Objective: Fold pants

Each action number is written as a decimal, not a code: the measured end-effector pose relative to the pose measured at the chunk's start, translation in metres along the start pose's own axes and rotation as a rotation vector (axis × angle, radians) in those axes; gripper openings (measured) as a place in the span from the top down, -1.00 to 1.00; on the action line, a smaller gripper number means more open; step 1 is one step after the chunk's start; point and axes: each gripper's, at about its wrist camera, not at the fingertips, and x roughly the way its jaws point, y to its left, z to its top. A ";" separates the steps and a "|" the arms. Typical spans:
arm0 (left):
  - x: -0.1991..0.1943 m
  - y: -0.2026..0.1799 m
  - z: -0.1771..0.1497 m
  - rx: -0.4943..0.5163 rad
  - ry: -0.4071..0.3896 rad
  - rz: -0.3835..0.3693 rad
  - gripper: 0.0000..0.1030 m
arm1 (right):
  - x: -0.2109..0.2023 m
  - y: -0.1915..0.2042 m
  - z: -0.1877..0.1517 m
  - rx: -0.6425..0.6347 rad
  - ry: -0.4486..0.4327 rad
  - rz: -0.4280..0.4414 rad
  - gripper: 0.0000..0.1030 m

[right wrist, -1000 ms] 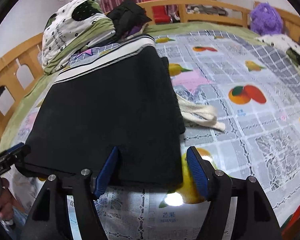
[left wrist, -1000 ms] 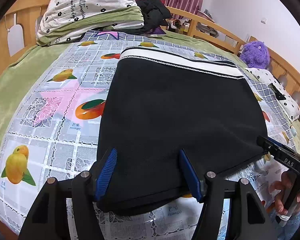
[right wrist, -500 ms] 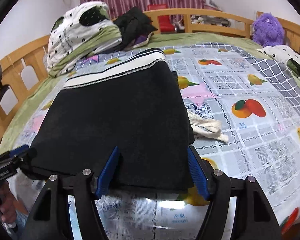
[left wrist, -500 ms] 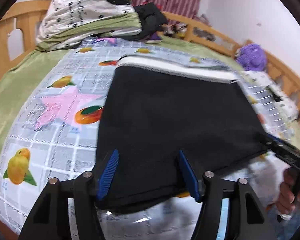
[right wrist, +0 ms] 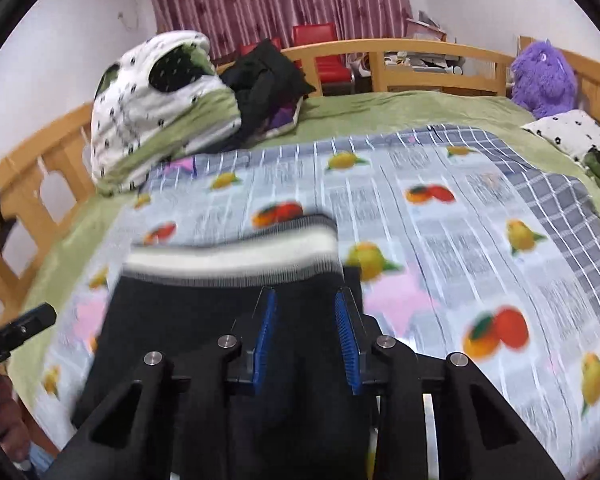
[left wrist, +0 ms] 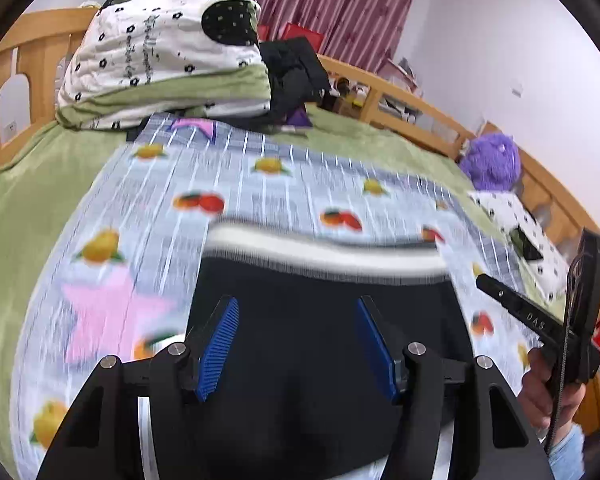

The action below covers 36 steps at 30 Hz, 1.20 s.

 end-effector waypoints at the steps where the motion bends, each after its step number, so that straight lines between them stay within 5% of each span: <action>1: 0.005 0.001 0.009 -0.008 -0.010 0.002 -0.13 | 0.007 -0.001 0.012 0.009 -0.012 0.007 0.34; 7: 0.041 0.020 0.014 -0.069 -0.041 0.018 -0.13 | 0.070 -0.021 0.034 0.084 0.069 0.024 0.17; 10: 0.065 0.027 0.003 -0.069 0.037 0.040 -0.13 | 0.105 -0.032 0.021 0.131 0.157 0.066 0.16; 14: 0.071 0.032 0.007 -0.080 0.036 0.033 -0.13 | 0.107 -0.022 0.019 0.055 0.126 0.073 0.65; 17: 0.068 0.035 0.012 -0.097 0.013 0.003 -0.13 | 0.078 -0.034 0.024 0.118 0.030 0.171 0.67; 20: 0.072 0.035 0.010 -0.086 0.025 0.003 -0.13 | 0.106 -0.037 0.017 0.071 0.118 0.050 0.66; 24: 0.083 0.030 0.008 -0.033 0.037 0.028 -0.13 | 0.110 -0.039 0.023 0.063 0.134 0.037 0.45; 27: 0.090 0.023 0.014 0.009 0.015 0.021 -0.13 | 0.078 -0.033 0.028 0.029 0.007 -0.046 0.41; 30: 0.098 0.012 0.025 0.081 -0.020 0.038 -0.13 | 0.063 -0.010 0.033 -0.045 -0.100 -0.001 0.41; 33: 0.109 0.011 0.024 0.104 -0.020 0.043 -0.13 | 0.086 0.008 0.033 -0.105 -0.048 0.054 0.42; 36: 0.134 0.016 0.022 0.108 0.035 0.119 -0.13 | 0.133 0.007 0.017 -0.142 0.094 -0.053 0.49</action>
